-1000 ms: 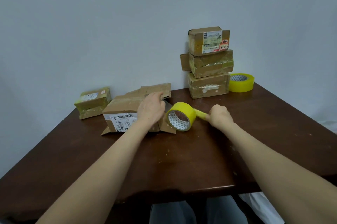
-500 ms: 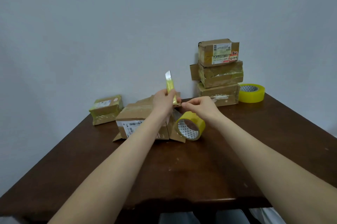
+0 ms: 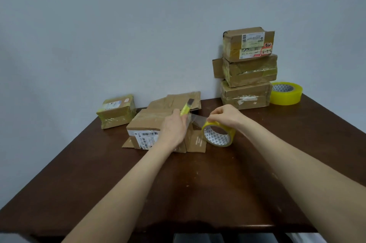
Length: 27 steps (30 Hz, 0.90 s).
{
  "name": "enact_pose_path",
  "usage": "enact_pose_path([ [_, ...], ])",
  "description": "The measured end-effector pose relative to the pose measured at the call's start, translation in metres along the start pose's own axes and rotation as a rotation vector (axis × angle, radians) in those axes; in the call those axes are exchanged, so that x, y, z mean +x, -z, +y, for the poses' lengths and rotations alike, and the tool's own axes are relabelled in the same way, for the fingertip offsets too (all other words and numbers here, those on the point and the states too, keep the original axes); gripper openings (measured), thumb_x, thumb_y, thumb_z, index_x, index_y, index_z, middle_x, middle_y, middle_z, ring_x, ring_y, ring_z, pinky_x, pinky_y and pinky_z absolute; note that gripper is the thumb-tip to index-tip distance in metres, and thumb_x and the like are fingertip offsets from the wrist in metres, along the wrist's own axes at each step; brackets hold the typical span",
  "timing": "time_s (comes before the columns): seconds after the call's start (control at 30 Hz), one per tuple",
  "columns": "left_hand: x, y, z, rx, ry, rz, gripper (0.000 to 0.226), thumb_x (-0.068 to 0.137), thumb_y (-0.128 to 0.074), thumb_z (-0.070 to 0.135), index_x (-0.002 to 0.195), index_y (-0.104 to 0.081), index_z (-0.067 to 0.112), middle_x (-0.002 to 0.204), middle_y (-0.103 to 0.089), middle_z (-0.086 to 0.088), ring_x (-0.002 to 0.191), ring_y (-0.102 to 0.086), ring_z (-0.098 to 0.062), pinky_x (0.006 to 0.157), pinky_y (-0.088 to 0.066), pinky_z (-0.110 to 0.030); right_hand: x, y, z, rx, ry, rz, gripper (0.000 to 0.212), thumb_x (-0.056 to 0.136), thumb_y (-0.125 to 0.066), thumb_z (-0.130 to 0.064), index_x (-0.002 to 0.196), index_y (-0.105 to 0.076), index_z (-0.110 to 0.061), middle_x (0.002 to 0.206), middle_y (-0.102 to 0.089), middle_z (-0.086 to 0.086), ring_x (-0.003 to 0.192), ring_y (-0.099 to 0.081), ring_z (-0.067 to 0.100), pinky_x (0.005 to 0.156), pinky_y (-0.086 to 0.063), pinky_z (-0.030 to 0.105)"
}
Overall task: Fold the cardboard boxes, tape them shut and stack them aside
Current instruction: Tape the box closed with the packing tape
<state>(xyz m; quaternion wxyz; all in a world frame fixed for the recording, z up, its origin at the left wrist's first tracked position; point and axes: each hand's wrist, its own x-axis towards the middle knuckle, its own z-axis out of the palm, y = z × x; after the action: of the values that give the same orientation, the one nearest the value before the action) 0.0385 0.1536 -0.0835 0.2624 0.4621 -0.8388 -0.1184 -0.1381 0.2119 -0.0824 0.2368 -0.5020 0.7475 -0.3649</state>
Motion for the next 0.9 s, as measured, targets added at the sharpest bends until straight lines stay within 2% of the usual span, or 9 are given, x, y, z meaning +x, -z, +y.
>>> enact_pose_path([
  [0.1, 0.001, -0.002, -0.001, 0.006, 0.001, -0.001, 0.023, 0.103, -0.032, 0.031, 0.094, -0.040, 0.012, 0.080, -0.053, -0.006, 0.065, -0.051, -0.021, 0.056, -0.040, -0.034, 0.002, 0.003, -0.002, -0.077, 0.010, 0.004, 0.041, 0.079, -0.069, -0.036, 0.116, -0.067, -0.017, 0.113, -0.060, 0.001, 0.099, -0.054, 0.016, 0.081, -0.047, 0.030],
  [0.23, 0.001, -0.002, -0.003, 0.010, 0.018, -0.006, 0.022, 0.103, -0.032, 0.031, 0.095, -0.041, 0.012, 0.076, -0.052, -0.003, 0.061, -0.047, -0.014, 0.052, -0.036, -0.030, 0.001, 0.002, -0.006, -0.163, 0.012, 0.018, 0.045, 0.079, -0.065, -0.035, 0.121, -0.066, -0.018, 0.124, -0.062, 0.004, 0.104, -0.055, 0.019, 0.089, -0.049, 0.033],
  [0.4, -0.002, 0.000, -0.004, 0.006, 0.016, -0.004, 0.022, 0.103, -0.031, 0.031, 0.095, -0.041, 0.012, 0.072, -0.050, 0.000, 0.059, -0.046, -0.013, 0.048, -0.033, -0.027, -0.008, 0.001, -0.016, -0.360, -0.028, 0.052, 0.039, 0.082, -0.060, -0.036, 0.120, -0.063, -0.029, 0.123, -0.061, 0.000, 0.107, -0.056, 0.022, 0.076, -0.044, 0.031],
  [0.57, -0.006, 0.001, -0.004, -0.015, -0.028, 0.015, 0.022, 0.103, -0.033, 0.030, 0.096, -0.042, 0.011, 0.073, -0.050, -0.001, 0.060, -0.046, -0.016, 0.048, -0.028, -0.027, -0.011, -0.004, -0.017, -0.391, -0.058, 0.083, 0.040, 0.085, -0.058, -0.039, 0.125, -0.059, -0.037, 0.128, -0.058, -0.002, 0.114, -0.056, 0.022, 0.077, -0.044, 0.030],
  [0.63, -0.008, 0.000, -0.004, -0.015, -0.054, 0.038, 0.022, 0.102, -0.035, 0.030, 0.092, -0.042, 0.012, 0.076, -0.052, -0.004, 0.063, -0.046, -0.018, 0.049, -0.026, -0.028, -0.012, -0.007, -0.018, -0.394, -0.072, 0.104, 0.033, 0.086, -0.058, -0.045, 0.118, -0.063, -0.039, 0.125, -0.060, -0.003, 0.112, -0.057, 0.022, 0.074, -0.043, 0.030],
  [0.73, -0.009, -0.002, -0.006, -0.036, -0.065, 0.053, 0.023, 0.101, -0.036, 0.031, 0.090, -0.043, 0.013, 0.080, -0.054, -0.005, 0.068, -0.049, -0.020, 0.052, -0.028, -0.029, -0.015, -0.012, -0.018, -0.377, -0.077, 0.154, 0.021, 0.087, -0.059, -0.043, 0.105, -0.068, -0.040, 0.112, -0.065, -0.004, 0.102, -0.059, 0.021, 0.069, -0.043, 0.028],
  [0.83, -0.010, -0.001, -0.007, -0.057, -0.088, 0.065, 0.025, 0.101, -0.039, 0.030, 0.097, -0.053, 0.010, 0.083, -0.059, -0.007, 0.074, -0.054, -0.023, 0.059, -0.038, -0.033, -0.020, -0.020, -0.016, -0.326, -0.085, 0.257, 0.017, 0.088, -0.058, -0.039, 0.100, -0.070, -0.039, 0.105, -0.068, -0.003, 0.098, -0.062, 0.023, 0.070, -0.043, 0.029],
  [0.9, -0.010, 0.000, -0.008, -0.072, -0.105, 0.080, 0.028, 0.100, -0.043, 0.029, 0.104, -0.060, 0.008, 0.086, -0.062, -0.007, 0.075, -0.056, -0.021, 0.060, -0.040, -0.031, -0.023, -0.025, -0.016, -0.294, -0.084, 0.312, 0.017, 0.091, -0.056, -0.038, 0.098, -0.071, -0.039, 0.103, -0.069, -0.001, 0.099, -0.062, 0.025, 0.071, -0.042, 0.029],
])
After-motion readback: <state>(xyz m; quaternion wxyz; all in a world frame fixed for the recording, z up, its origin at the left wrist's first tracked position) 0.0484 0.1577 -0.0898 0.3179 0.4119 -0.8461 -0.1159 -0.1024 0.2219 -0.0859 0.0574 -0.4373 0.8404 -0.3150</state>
